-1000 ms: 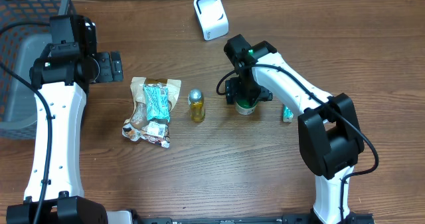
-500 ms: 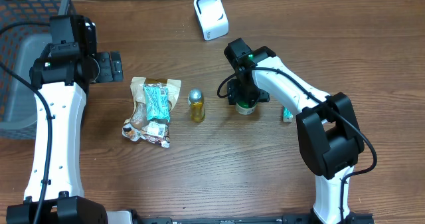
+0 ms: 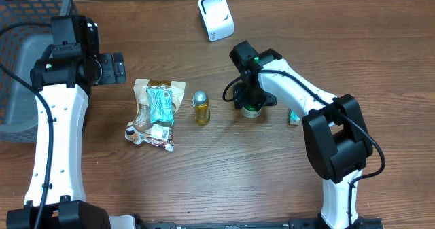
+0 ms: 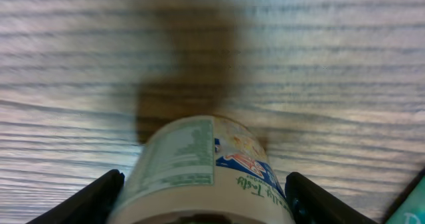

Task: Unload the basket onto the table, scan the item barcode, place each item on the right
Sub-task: 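Lift the green jar slightly with the right gripper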

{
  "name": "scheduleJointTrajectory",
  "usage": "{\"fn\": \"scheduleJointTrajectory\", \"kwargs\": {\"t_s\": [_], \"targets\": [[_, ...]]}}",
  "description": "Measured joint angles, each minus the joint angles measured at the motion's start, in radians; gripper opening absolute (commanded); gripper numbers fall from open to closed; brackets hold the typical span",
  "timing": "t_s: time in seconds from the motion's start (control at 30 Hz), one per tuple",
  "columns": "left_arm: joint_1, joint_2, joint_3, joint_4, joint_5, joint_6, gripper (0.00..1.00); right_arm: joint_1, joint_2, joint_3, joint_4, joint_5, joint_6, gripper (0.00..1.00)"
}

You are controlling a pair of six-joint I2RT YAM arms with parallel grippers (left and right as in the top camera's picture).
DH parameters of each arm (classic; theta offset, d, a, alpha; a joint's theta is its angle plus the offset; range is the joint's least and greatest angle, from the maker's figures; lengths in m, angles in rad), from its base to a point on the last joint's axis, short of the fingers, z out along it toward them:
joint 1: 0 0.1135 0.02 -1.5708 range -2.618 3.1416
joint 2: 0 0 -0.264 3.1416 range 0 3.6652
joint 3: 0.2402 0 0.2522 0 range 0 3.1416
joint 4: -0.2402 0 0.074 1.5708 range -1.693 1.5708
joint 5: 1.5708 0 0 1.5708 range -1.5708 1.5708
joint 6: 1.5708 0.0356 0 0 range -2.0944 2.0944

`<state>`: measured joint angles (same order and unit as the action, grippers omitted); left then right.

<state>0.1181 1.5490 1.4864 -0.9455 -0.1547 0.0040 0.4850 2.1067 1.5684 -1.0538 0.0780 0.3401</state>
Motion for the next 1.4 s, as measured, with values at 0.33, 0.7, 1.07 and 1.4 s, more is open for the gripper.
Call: {"fn": "scheduleJointTrajectory", "kwargs": {"t_s": [0.33, 0.7, 1.07, 1.4], "targets": [[0.0, 0.0, 0.0, 0.0, 0.0, 0.0, 1.0, 0.0, 0.0, -0.008, -0.007, 0.001, 0.001, 0.65], [0.0, 0.0, 0.0, 0.0, 0.0, 0.0, 1.0, 0.0, 0.0, 0.004, -0.031, 0.0, 0.0, 0.71], [0.0, 0.0, 0.0, 0.0, 0.0, 0.0, 1.0, 0.0, 0.0, 0.006, -0.038, 0.001, 0.0, 0.6], [0.0, 0.0, 0.0, 0.0, 0.0, 0.0, 1.0, 0.0, 0.0, 0.006, -0.041, 0.001, 0.0, 0.53]]}}
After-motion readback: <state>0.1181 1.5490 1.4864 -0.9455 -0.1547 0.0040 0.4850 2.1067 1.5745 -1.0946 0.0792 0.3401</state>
